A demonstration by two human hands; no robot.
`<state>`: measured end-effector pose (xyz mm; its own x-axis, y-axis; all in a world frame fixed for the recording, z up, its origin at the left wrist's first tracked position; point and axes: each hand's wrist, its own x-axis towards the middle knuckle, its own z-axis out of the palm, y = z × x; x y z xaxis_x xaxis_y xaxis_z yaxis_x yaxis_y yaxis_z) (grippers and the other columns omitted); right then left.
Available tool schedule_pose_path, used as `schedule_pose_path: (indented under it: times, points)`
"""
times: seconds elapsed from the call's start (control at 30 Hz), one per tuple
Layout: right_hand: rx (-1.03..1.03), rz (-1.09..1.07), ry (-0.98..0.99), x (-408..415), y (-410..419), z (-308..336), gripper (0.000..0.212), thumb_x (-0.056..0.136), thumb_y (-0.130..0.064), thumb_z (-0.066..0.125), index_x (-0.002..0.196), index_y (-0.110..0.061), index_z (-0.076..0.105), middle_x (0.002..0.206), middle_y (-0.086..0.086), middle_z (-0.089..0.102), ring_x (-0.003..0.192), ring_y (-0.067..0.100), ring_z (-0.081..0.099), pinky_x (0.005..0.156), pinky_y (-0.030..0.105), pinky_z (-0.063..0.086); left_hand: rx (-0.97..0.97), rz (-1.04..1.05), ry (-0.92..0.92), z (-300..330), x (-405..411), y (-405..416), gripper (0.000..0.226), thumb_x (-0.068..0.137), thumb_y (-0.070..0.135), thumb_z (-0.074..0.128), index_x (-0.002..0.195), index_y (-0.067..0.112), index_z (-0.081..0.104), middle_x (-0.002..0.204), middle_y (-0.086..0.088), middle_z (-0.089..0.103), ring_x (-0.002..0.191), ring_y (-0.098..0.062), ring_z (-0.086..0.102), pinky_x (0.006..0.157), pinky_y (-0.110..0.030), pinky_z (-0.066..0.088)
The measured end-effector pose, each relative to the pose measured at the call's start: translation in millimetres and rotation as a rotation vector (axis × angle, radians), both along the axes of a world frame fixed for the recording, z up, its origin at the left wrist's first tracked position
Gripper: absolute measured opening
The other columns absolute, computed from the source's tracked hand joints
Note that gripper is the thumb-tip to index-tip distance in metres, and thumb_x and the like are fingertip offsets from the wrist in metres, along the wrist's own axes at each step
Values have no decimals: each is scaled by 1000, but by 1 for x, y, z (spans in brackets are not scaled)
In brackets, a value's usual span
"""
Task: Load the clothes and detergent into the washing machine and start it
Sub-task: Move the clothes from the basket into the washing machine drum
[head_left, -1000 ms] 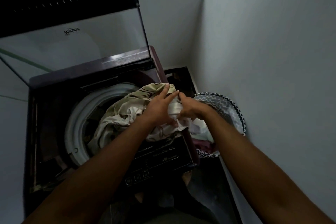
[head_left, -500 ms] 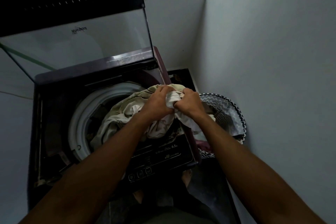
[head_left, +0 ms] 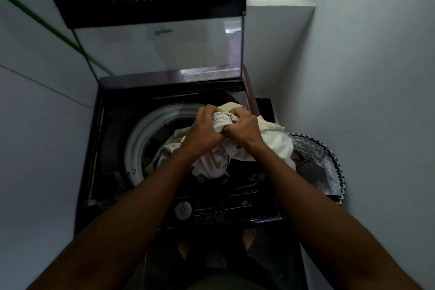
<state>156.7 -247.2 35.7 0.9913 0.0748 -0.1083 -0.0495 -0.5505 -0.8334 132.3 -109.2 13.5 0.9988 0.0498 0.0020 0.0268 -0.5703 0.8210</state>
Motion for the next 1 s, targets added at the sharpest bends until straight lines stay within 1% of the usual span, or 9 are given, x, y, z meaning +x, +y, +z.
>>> schedule_pose_path:
  times: [0.07, 0.2, 0.33, 0.4, 0.5, 0.67, 0.8, 0.9, 1.0]
  points:
    - [12, 53, -2, -2, 22, -1, 31, 59, -22, 69, 86, -7, 67, 81, 7, 68, 73, 21, 62, 59, 27, 47, -4, 54, -20, -2, -10, 19, 51, 74, 24, 78, 117, 21, 52, 115, 2, 46, 92, -10, 54, 70, -4, 37]
    - [46, 158, 26, -10, 63, -9, 34, 67, -21, 72, 96, -5, 64, 86, 7, 65, 78, 20, 57, 65, 21, 37, 29, 174, 0, -10, -27, 52, 55, 77, 27, 74, 124, 16, 48, 120, -3, 44, 104, -22, 55, 87, -38, 49]
    - [22, 262, 137, -23, 94, -33, 53, 66, -26, 69, 113, -4, 60, 101, 10, 64, 98, 26, 60, 81, 28, 43, 522, 165, 247, -30, -50, 82, 81, 82, 49, 61, 150, 24, 26, 156, -9, 20, 136, -36, 29, 109, -56, 31]
    - [-65, 354, 221, -29, 101, -47, 71, 65, -30, 63, 130, -2, 55, 120, 18, 63, 114, 33, 57, 94, 35, 44, 597, 24, 450, -47, -60, 95, 81, 90, 56, 48, 156, 33, 8, 164, -2, 0, 145, -33, 15, 115, -58, 19]
    - [-214, 468, 375, -39, 100, -63, 78, 84, -18, 67, 150, 0, 29, 144, 23, 47, 133, 33, 45, 102, 32, 38, 478, -126, 615, -62, -66, 104, 88, 78, 69, 38, 154, 36, 11, 164, 2, 12, 148, -33, 19, 114, -57, 21]
    - [-216, 465, 331, -36, 91, -68, 59, 80, -18, 65, 133, 0, 47, 128, 21, 59, 120, 36, 55, 91, 35, 43, 348, -58, 386, -54, -61, 81, 50, 96, 34, 52, 144, 23, 41, 151, -2, 39, 140, -29, 33, 113, -43, 29]
    - [-213, 402, 119, -23, 81, -60, 43, 77, -17, 72, 116, -2, 63, 112, 20, 67, 105, 36, 61, 91, 43, 47, 248, -34, 277, -46, -46, 68, 57, 93, 12, 52, 148, 21, 40, 152, -5, 38, 140, -23, 34, 113, -33, 24]
    - [-322, 317, 13, -15, 65, -47, 62, 69, -35, 58, 125, -8, 59, 122, 19, 56, 115, 35, 50, 98, 41, 39, 206, -13, 224, -37, -35, 56, 61, 89, 16, 57, 147, 24, 40, 150, -5, 39, 135, -24, 38, 112, -39, 33]
    - [-523, 218, -99, -4, 44, -41, 57, 76, -28, 64, 131, -16, 55, 138, 15, 44, 132, 36, 36, 106, 50, 33, 197, -61, 146, -30, -22, 36, 52, 91, 22, 59, 141, 22, 47, 143, -6, 47, 131, -26, 44, 110, -43, 36]
